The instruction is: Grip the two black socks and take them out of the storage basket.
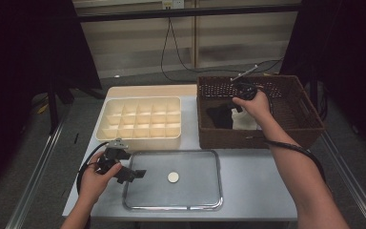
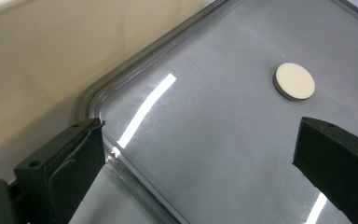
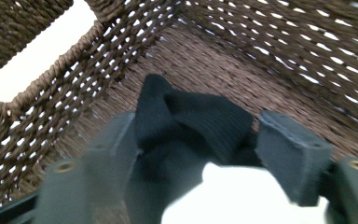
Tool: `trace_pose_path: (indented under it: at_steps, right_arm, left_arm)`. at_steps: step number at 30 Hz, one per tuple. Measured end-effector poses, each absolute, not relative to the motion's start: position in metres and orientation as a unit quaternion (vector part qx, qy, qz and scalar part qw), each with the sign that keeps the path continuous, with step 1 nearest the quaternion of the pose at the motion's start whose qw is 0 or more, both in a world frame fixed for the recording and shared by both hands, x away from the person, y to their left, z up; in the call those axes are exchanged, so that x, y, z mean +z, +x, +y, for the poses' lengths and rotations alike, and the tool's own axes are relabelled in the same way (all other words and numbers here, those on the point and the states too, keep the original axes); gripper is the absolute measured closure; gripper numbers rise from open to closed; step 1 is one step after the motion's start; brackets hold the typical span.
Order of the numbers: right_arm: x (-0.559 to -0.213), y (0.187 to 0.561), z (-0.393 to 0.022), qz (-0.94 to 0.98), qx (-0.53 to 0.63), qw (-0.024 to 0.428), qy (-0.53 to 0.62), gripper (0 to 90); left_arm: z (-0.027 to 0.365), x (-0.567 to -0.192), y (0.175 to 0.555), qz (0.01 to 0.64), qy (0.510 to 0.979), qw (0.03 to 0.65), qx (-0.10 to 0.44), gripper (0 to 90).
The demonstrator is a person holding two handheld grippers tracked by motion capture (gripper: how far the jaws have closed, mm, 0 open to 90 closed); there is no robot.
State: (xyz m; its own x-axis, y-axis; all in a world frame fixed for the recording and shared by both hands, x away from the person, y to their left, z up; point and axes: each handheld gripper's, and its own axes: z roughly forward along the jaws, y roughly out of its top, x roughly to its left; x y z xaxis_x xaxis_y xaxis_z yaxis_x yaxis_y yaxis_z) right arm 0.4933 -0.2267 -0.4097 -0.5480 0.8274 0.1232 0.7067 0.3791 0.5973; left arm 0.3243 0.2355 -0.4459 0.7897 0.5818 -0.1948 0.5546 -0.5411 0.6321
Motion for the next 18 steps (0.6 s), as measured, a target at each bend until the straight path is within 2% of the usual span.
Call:
trace_pose_path:
  at_steps: [2, 13, 18]
  right_arm:
    - [-0.413, 0.496, -0.223, 0.826, 0.303, 0.099, 0.465, 24.0]
    - [-0.425, 0.508, -0.205, 0.839, 0.299, 0.082, 0.447, 25.7]
    - [-0.430, 0.509, -0.199, 0.853, 0.277, 0.078, 0.436, 37.3]
  left_arm:
    - [0.236, -0.446, 0.324, 0.326, 0.877, 0.352, 0.019, 1.9]
    - [0.240, -0.444, 0.323, 0.330, 0.875, 0.353, 0.024, 1.9]
    - [0.241, -0.443, 0.322, 0.330, 0.875, 0.353, 0.025, 1.9]
